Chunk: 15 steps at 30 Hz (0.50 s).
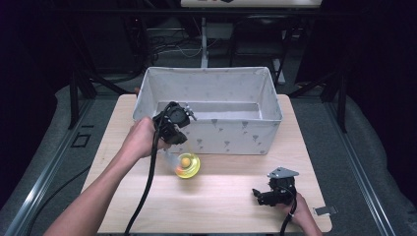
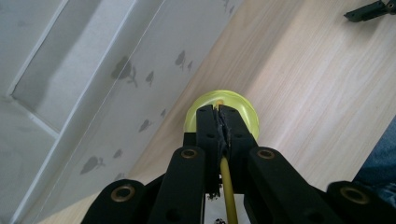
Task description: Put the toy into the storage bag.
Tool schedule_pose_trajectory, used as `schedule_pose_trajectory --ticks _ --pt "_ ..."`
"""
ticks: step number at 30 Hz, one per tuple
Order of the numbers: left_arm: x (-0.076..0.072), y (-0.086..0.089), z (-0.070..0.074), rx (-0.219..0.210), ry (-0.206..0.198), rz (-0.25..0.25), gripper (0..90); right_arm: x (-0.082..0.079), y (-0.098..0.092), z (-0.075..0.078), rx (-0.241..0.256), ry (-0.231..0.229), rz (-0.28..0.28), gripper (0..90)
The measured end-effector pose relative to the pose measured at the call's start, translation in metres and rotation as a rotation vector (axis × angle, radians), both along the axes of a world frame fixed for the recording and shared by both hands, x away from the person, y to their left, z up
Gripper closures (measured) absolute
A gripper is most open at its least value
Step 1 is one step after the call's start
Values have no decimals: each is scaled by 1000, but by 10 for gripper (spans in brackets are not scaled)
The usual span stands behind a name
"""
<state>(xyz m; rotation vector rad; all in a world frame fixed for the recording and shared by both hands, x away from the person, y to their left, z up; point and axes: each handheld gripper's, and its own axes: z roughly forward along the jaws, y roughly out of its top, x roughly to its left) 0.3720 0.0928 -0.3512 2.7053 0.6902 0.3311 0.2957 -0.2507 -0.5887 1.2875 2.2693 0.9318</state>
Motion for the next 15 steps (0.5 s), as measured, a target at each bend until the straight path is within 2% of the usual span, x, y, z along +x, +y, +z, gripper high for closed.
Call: schedule_pose_trajectory --ticks 15 --pt "-11 43 7 15 2 61 880 0 0 0 0 0 -1 0"
